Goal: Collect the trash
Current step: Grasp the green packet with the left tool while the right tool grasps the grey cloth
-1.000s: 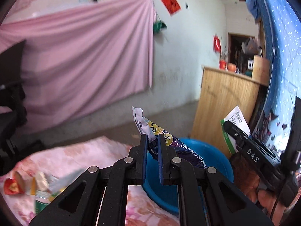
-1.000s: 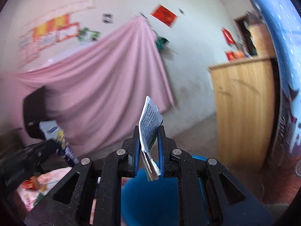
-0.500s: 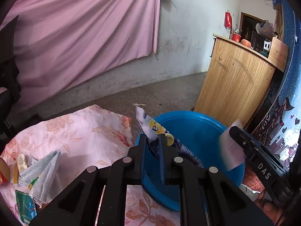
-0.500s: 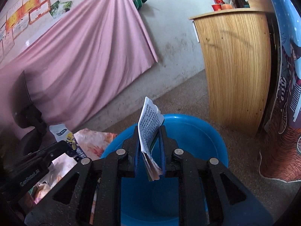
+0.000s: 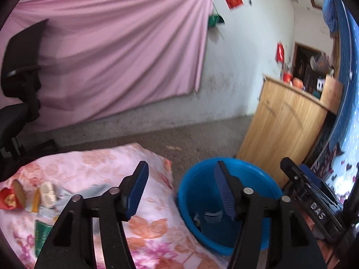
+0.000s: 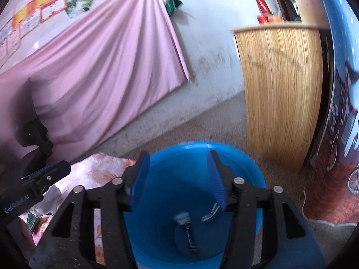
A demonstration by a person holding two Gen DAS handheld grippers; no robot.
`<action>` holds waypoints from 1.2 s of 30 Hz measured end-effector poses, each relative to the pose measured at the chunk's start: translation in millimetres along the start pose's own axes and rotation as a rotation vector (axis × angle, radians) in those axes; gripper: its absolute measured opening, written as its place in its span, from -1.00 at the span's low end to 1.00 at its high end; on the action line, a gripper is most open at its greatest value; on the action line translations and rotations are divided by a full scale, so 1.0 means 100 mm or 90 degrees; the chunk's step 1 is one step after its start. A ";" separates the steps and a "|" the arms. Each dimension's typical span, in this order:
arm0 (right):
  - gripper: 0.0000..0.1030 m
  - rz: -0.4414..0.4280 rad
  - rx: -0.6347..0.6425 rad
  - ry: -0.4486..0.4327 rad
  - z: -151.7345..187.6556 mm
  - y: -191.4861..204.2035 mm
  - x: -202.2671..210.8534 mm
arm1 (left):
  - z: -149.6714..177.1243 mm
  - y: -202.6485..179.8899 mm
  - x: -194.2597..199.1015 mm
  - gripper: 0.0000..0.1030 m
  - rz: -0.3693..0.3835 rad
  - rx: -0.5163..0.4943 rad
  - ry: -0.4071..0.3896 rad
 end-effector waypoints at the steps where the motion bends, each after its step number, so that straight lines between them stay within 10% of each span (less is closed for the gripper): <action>1: 0.80 -0.003 0.007 -0.017 -0.04 0.04 0.06 | -0.03 0.07 0.08 0.41 -0.004 0.009 -0.015; 4: 1.00 -0.008 0.028 -0.072 -0.13 0.17 0.24 | -0.10 0.30 0.35 0.97 -0.026 0.034 -0.080; 21: 1.00 -0.119 0.100 -0.277 -0.31 1.31 0.92 | 0.04 1.47 1.63 0.97 -0.206 0.049 -0.274; 36: 1.00 -0.214 0.243 -0.144 0.07 2.22 0.53 | 0.54 2.04 1.50 0.97 -0.256 0.076 -0.126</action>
Point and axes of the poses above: each gripper's, at about its wrist camera, not at the fingertips, and x roughly against the way its jaws point, y to its left, z to its underside, the point moved 6 cm from there along -x, roughly the way its jaws point, and after that the axes turned 4 degrees about x, right-handed, at the moved point
